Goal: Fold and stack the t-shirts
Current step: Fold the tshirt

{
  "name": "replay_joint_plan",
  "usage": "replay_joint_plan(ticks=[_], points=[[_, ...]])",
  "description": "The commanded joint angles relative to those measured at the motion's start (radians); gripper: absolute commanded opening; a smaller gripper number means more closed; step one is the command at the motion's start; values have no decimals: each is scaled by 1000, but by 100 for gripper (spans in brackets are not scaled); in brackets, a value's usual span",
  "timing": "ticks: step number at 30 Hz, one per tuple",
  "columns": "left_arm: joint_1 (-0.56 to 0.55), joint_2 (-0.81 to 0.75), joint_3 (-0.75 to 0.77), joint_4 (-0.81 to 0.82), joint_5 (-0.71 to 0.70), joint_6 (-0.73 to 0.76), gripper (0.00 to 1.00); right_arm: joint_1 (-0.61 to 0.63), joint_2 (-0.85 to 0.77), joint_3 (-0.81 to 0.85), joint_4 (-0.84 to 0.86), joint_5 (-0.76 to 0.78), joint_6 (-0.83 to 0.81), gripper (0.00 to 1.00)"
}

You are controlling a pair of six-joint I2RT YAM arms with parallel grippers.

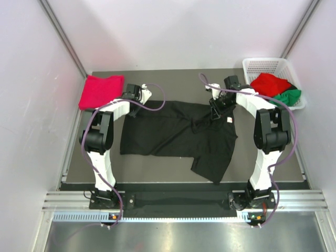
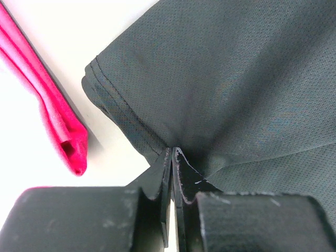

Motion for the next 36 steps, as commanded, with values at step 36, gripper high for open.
replay_joint_plan(ticks=[36], points=[[-14,6,-5,-17,-15,6,6,-33,39,55,7,-61,23,0]])
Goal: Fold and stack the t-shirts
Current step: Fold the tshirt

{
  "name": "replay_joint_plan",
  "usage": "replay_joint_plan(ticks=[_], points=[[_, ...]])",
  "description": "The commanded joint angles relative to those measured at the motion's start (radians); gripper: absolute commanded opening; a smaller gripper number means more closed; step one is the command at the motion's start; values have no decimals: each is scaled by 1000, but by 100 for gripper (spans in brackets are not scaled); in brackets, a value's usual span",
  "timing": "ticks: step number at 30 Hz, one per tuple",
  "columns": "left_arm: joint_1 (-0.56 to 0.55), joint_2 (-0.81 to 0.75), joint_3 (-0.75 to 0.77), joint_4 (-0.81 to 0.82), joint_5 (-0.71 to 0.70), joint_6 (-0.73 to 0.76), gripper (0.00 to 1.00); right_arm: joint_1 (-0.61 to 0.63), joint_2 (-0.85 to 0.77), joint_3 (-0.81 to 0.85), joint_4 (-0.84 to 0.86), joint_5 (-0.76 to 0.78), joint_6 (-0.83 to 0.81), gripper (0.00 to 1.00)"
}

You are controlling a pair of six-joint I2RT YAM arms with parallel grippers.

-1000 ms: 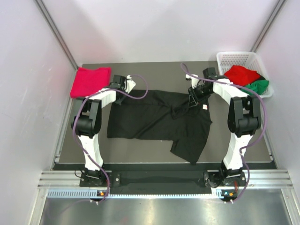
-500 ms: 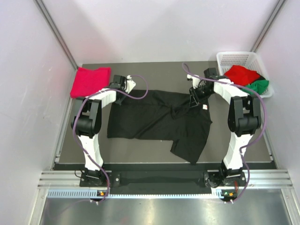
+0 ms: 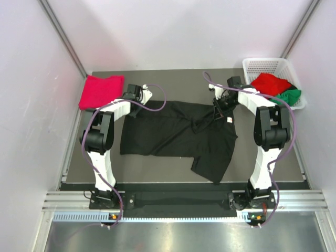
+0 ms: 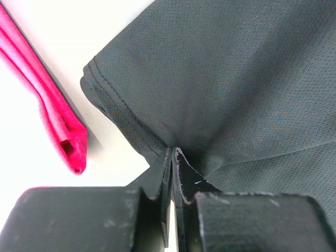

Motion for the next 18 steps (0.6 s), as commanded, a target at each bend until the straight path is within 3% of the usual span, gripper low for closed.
replay_joint_plan(ticks=[1,8,18], points=[[-4,6,-2,-15,2,-3,6,6,-15,33,25,9,-2,0],[-4,3,-4,-6,2,2,6,12,-136,-13,-4,13,0,0],[-4,9,-8,7,3,0,6,93,-330,-220,-39,-17,7,0]])
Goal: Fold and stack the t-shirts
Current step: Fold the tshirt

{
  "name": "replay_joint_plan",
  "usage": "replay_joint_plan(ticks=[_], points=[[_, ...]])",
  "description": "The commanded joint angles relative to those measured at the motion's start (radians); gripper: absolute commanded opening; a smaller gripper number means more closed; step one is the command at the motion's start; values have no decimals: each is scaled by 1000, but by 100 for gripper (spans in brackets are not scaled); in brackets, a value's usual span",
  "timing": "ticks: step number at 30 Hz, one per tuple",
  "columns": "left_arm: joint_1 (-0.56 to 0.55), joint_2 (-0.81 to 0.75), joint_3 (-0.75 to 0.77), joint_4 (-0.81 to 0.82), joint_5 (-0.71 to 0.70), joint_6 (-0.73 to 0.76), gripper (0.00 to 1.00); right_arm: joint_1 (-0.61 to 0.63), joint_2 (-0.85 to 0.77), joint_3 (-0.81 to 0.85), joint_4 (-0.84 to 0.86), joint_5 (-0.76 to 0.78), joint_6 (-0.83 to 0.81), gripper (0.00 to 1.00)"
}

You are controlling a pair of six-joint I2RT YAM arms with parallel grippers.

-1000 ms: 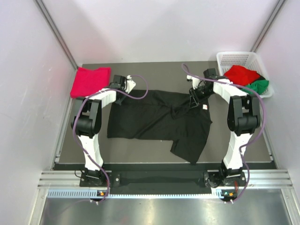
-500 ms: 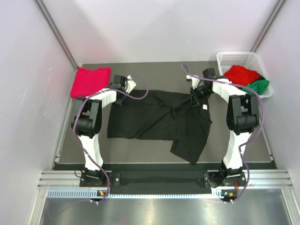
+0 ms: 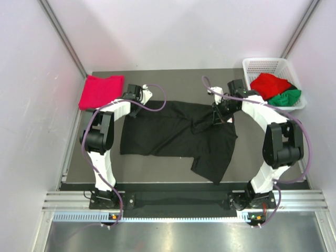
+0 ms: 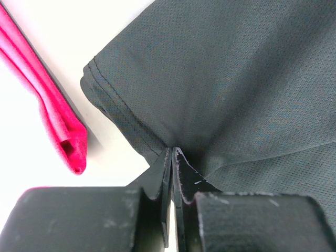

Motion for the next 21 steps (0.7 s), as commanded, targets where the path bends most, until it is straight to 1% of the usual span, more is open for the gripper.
replay_joint_plan(ticks=[1,8,11,12,14,17,18,19,21], points=[[-4,10,-6,4,4,2,6,48,-73,-64,-19,-31,7,0],[-4,16,1,4,0,5,6,80,-128,-136,-39,-70,16,1],[-4,15,0,7,-2,5,6,74,-139,-125,-46,-77,2,19],[-4,15,0,9,-5,6,6,70,-142,-107,-47,-82,-5,28],[-4,13,0,13,-13,8,6,39,-137,-79,-27,-85,1,32],[-4,9,9,12,-22,12,5,-25,-87,-13,12,-65,39,33],[-4,7,12,12,-25,11,5,-38,-70,19,26,-41,48,33],[-4,1,15,10,-28,12,5,-64,-32,30,45,28,56,33],[-1,-5,24,7,-31,14,5,-93,16,80,77,64,65,33]])
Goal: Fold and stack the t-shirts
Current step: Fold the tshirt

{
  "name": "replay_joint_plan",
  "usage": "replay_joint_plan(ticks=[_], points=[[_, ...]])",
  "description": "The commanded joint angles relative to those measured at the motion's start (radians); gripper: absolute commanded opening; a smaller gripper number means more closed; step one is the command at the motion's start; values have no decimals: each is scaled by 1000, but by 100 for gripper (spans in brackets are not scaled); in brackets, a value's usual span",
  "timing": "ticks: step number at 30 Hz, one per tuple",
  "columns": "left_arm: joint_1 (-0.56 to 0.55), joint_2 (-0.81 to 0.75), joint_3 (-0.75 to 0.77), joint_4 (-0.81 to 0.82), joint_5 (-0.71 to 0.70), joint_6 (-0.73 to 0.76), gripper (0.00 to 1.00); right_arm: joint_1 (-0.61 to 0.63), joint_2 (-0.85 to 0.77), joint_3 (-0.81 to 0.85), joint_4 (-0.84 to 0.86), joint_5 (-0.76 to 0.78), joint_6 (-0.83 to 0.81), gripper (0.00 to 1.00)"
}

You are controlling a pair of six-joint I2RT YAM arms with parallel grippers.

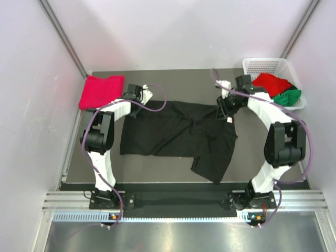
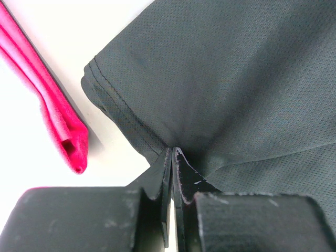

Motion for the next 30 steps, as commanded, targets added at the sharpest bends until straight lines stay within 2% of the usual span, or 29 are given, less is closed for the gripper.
replay_joint_plan(ticks=[1,8,24,30], points=[[1,-9,28,6,-18,13,5,-78,121,108,87,104,32,33],[40,27,76,-11,-13,18,6,-120,286,272,89,126,23,33],[49,107,113,11,-30,25,5,-138,409,321,115,187,4,32],[61,155,139,11,-33,16,5,-140,511,416,123,291,-19,28]])
